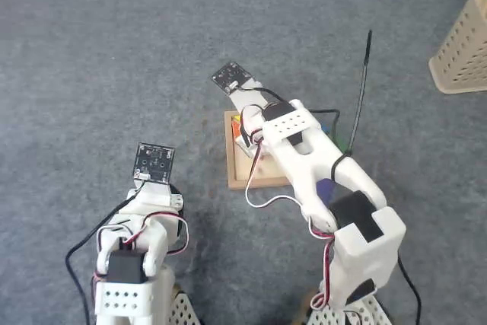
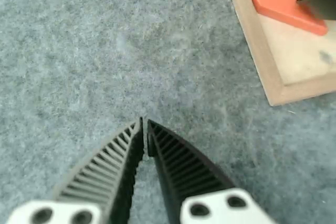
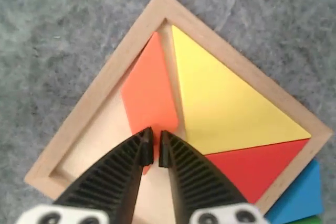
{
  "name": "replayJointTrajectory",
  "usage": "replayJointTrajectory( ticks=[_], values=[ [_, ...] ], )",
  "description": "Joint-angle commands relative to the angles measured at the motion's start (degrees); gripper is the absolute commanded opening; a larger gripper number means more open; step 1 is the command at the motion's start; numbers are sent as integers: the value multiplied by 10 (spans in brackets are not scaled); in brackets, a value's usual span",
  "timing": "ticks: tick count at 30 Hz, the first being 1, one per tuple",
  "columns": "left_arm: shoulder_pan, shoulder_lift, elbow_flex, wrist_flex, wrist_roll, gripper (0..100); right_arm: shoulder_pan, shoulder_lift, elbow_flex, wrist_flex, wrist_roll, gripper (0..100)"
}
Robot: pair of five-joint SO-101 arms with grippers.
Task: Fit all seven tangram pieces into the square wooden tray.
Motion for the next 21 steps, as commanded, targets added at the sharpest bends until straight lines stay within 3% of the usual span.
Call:
replayJointTrajectory(
  ticks=[1,12,21],
  values=[
    [-3,-2,-3,3,5,11,-4,-27,20,14,-5,6],
    [-3,-2,-3,3,5,11,3,-213,250,-30,47,6],
    [-3,-2,-3,3,5,11,119,-268,306,-43,72,6]
  ],
)
